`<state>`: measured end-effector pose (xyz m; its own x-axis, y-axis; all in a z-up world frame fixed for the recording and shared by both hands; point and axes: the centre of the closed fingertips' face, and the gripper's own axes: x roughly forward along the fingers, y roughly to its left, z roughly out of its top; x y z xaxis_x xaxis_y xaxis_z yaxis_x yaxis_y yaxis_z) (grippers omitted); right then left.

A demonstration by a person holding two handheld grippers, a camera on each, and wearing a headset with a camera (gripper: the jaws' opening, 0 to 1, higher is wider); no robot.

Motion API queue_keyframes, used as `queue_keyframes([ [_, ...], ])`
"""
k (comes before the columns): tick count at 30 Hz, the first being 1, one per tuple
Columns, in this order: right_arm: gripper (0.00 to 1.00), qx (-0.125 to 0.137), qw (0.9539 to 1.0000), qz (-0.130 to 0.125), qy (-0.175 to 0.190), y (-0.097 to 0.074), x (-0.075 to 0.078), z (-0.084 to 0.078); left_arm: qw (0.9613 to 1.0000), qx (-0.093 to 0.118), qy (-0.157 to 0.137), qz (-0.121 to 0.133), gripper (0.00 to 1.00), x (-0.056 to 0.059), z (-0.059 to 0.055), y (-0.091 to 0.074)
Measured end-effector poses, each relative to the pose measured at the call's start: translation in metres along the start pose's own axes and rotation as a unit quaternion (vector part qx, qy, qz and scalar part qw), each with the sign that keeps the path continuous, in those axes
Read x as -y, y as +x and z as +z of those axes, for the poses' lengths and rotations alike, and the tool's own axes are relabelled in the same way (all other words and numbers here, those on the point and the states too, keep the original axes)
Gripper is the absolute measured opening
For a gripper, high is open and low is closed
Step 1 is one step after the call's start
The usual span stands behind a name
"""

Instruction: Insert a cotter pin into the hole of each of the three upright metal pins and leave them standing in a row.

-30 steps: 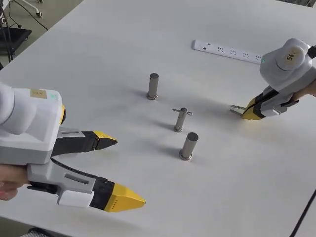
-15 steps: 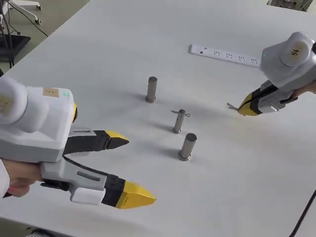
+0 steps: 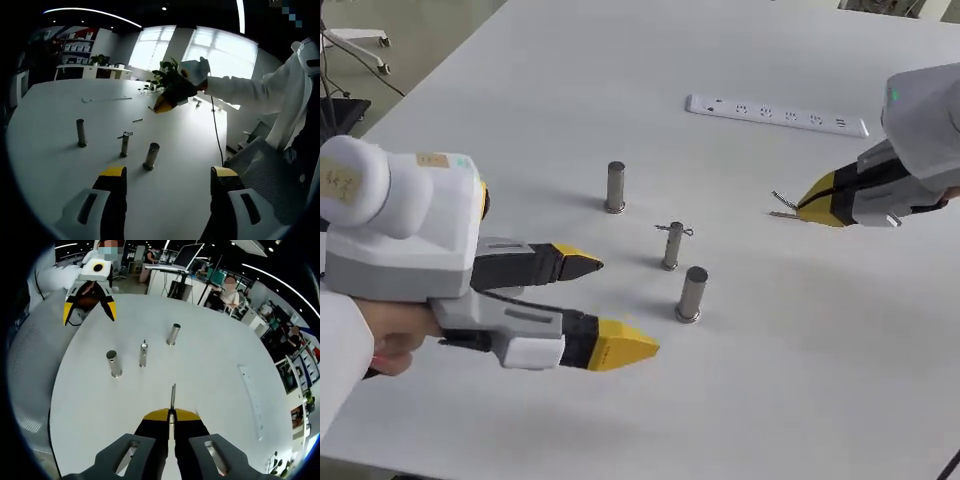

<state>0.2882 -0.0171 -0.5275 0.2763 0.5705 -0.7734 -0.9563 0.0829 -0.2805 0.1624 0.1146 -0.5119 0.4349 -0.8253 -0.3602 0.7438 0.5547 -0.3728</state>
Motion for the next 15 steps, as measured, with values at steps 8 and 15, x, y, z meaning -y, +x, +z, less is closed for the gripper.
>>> queue_keyframes([
  [8,0.00,0.043,0.9983,-0.039,-0.005,-0.015,-0.016,0.016,0.9971,0.044,-0.059,-0.020,0.56,0.002,0.036,0.010],
  [15,0.00,0.064,0.9960,-0.057,-0.027,-0.024,-0.030,0.034,0.9924,0.036,-0.106,-0.052,0.42,0.014,0.048,0.032],
])
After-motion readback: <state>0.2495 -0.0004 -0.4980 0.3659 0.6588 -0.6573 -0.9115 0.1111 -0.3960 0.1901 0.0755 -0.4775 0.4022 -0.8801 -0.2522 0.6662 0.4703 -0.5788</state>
